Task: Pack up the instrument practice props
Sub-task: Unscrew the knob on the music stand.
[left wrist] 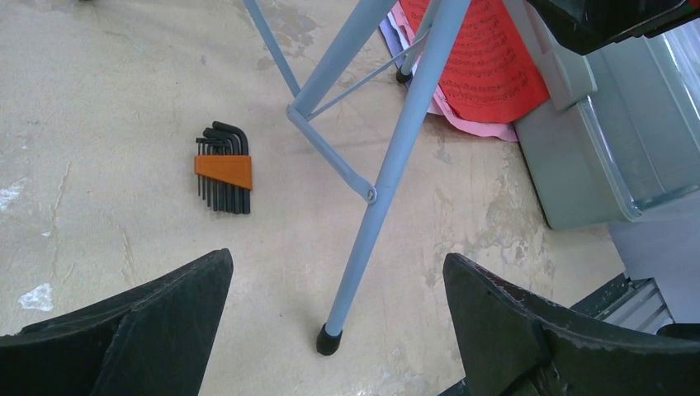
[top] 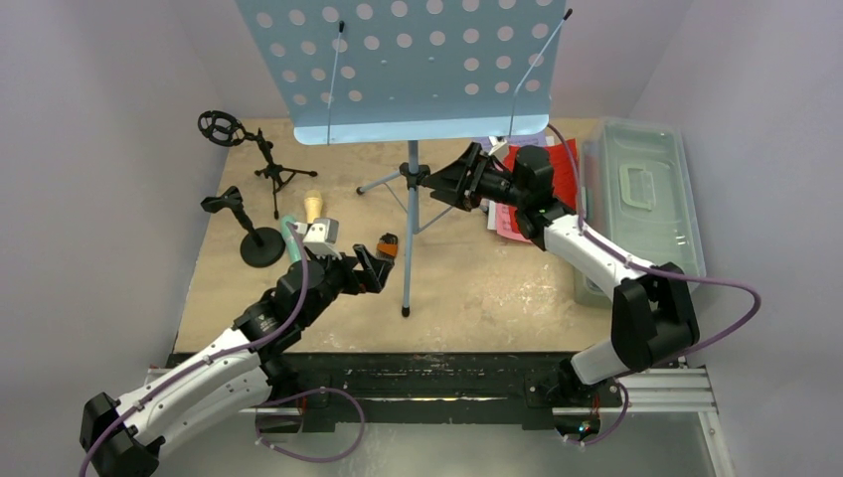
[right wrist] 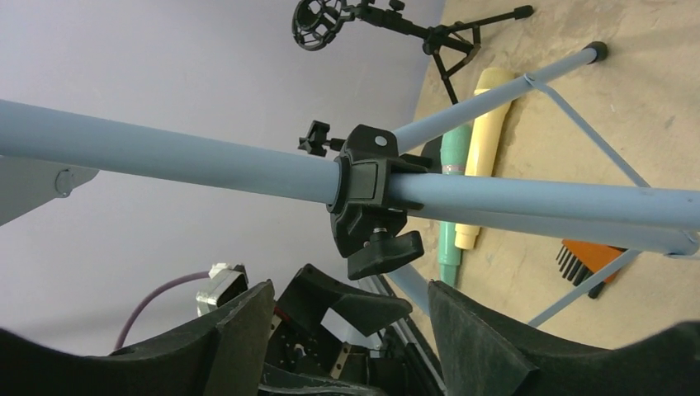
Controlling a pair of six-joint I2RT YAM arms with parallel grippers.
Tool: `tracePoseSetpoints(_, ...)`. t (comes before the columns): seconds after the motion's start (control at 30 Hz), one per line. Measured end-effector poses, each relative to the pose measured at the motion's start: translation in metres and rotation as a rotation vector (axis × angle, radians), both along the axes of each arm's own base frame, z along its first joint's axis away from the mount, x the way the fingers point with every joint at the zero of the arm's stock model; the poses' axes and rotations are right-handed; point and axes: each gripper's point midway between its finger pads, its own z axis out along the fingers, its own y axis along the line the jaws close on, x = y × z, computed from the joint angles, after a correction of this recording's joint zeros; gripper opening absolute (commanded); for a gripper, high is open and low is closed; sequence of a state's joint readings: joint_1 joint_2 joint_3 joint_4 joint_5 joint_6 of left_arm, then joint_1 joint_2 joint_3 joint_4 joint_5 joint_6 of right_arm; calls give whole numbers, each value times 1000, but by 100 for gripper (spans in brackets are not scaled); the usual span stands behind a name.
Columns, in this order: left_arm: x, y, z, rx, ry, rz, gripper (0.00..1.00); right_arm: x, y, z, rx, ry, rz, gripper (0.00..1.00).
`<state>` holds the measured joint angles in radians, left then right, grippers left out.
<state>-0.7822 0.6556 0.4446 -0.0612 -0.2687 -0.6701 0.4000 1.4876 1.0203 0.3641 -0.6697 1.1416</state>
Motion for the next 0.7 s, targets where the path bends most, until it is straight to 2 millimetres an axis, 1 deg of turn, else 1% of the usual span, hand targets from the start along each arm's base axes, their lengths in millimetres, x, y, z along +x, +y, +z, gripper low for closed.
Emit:
tracePoseSetpoints(0.17,0,0,-2,5,5,0,100,1,5,-2,17,26,-1,58)
tracePoseSetpoints(0.27,1,-1,-4,11,11,-1,100,8,6,-6,22,36,-22,49)
tracePoseSetpoints(0.33,1,-1,-5,11,13,-3,100,11,6,-8,25,36,-28,45)
tracePoseSetpoints(0.4,0,-1,-5,11,13,-3,100,14,7,-11,25,39,-31,39)
tracePoseSetpoints(0.6,0,-1,-3,7,9,-3,100,18,7,-9,20,-3,-40,8)
tracePoseSetpoints(0.7,0,-1,-2,6,7,-3,100,18,7,-10,3,-43,-35,1)
